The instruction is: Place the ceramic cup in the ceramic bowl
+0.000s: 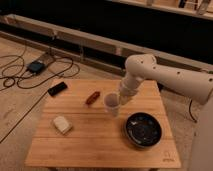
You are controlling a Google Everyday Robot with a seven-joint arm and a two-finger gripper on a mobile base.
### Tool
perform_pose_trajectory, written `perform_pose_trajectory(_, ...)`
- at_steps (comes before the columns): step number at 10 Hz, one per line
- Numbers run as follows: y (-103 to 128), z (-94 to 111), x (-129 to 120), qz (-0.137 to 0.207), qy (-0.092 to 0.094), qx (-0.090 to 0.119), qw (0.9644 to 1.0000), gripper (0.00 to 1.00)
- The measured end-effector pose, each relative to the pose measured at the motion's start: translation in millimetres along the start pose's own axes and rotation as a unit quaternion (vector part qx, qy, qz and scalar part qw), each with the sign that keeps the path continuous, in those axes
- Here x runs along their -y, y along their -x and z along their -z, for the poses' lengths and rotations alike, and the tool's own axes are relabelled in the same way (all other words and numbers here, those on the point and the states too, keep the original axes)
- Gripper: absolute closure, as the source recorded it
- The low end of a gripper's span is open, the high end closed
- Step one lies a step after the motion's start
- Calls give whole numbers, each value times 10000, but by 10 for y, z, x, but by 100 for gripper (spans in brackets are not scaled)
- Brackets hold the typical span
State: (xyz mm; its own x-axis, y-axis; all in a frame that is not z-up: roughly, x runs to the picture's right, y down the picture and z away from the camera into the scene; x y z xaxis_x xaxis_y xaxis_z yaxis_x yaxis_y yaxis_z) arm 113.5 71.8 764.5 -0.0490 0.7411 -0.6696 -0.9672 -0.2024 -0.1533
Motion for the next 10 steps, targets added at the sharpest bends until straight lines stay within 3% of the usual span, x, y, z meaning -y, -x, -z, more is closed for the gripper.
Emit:
perform_pose_trajectory(3, -5, 216, 559, -421, 82, 56, 9991, 100)
perform_pose_trajectory(5, -144, 294, 895, -613, 188, 11, 9979, 100)
perform_pose_trajectory(10, -566, 263, 1452, -629, 288, -136, 9975, 100)
